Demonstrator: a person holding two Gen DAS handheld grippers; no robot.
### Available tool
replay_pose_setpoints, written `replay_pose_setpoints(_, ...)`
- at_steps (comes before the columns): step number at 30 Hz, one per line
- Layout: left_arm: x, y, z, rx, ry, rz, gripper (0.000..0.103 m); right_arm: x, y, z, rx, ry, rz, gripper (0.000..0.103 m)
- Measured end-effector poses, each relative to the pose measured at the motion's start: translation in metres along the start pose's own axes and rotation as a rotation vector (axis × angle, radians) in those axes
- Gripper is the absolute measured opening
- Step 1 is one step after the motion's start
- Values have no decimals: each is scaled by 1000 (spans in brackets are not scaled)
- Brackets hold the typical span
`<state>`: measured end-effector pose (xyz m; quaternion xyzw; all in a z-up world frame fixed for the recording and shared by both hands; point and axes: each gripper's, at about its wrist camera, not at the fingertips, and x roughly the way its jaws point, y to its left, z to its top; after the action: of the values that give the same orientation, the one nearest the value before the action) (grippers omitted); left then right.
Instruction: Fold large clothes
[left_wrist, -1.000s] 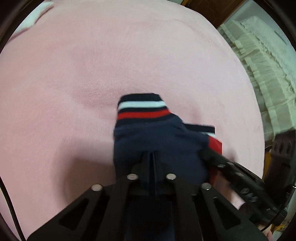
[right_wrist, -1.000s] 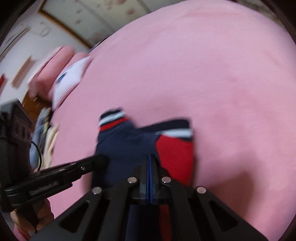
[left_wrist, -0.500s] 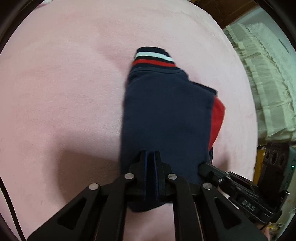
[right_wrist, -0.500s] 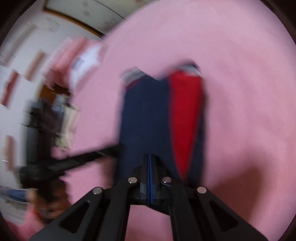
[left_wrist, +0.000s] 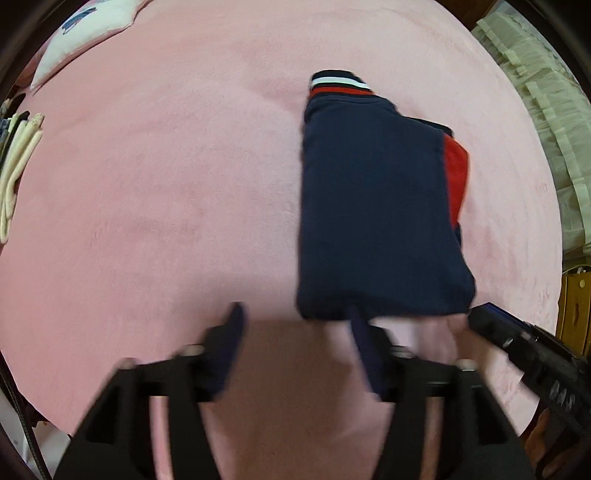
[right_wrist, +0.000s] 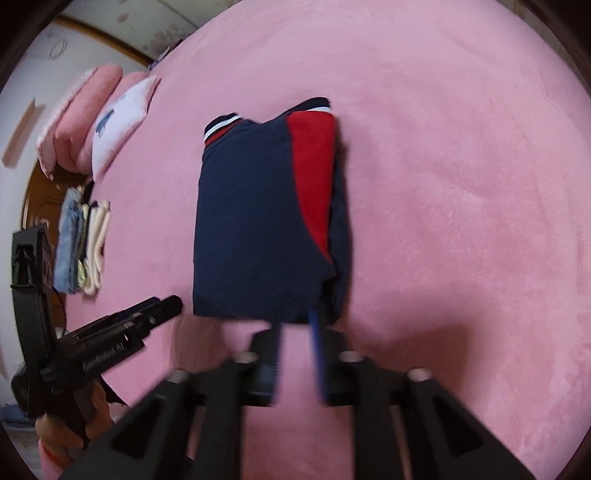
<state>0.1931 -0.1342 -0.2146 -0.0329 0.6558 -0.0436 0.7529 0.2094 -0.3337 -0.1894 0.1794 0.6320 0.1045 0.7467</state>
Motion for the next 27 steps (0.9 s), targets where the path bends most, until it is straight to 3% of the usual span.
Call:
replay_pose_setpoints(2,-10,6,-7,11,-9,-5,69,-3,7,-2,-44,9,-28,57)
replay_pose_setpoints(5,-12,-3,-12,23,-11,17,76,-16,13,-4,-61,-3,-67,60)
replay_pose_setpoints(9,-18,0,-12,14,-18,12,81,-22,15,-3,-32,-7,-118,73)
replay_pose_setpoints(27,-21,0,-6,-10,-13,-9,83,-25,7,7,-19,13,-151,77)
